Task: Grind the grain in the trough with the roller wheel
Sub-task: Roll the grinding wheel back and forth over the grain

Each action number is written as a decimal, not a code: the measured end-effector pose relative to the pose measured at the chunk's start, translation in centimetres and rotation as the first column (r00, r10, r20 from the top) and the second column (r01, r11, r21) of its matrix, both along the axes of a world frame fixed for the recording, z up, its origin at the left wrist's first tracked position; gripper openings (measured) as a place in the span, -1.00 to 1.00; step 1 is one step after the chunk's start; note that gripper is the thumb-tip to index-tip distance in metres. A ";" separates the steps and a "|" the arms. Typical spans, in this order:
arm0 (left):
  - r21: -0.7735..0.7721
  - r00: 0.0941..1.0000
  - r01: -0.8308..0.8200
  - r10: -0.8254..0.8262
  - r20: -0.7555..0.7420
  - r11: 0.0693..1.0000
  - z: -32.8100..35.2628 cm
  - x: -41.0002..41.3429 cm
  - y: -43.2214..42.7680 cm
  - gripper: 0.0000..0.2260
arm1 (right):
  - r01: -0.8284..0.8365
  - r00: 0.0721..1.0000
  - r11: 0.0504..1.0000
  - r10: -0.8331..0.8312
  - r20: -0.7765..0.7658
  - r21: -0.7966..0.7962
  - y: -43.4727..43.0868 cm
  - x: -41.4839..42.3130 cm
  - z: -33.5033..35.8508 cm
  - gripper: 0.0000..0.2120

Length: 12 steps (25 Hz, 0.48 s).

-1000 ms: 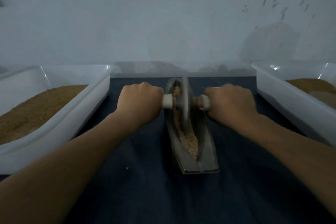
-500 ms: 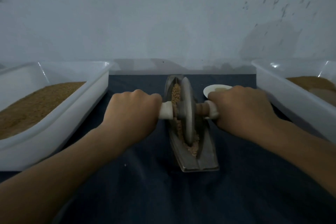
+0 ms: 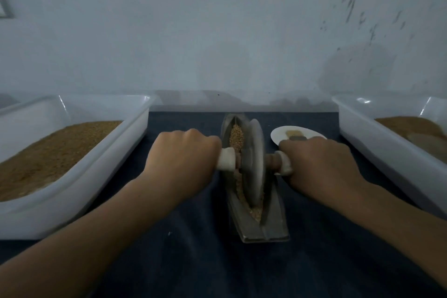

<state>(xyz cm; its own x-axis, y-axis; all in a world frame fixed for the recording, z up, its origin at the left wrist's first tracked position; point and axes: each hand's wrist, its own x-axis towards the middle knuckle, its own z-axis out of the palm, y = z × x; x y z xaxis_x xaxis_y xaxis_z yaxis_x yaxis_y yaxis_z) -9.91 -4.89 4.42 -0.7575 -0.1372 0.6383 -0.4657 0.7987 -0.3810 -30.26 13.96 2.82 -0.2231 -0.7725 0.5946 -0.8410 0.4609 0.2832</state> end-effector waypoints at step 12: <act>0.049 0.996 -0.088 0.088 0.007 0.995 -0.6 -1.2 -0.7 -0.66 | -0.003 0.999 0.995 -0.002 0.044 0.096 -2.2 -0.4 1.2 -0.56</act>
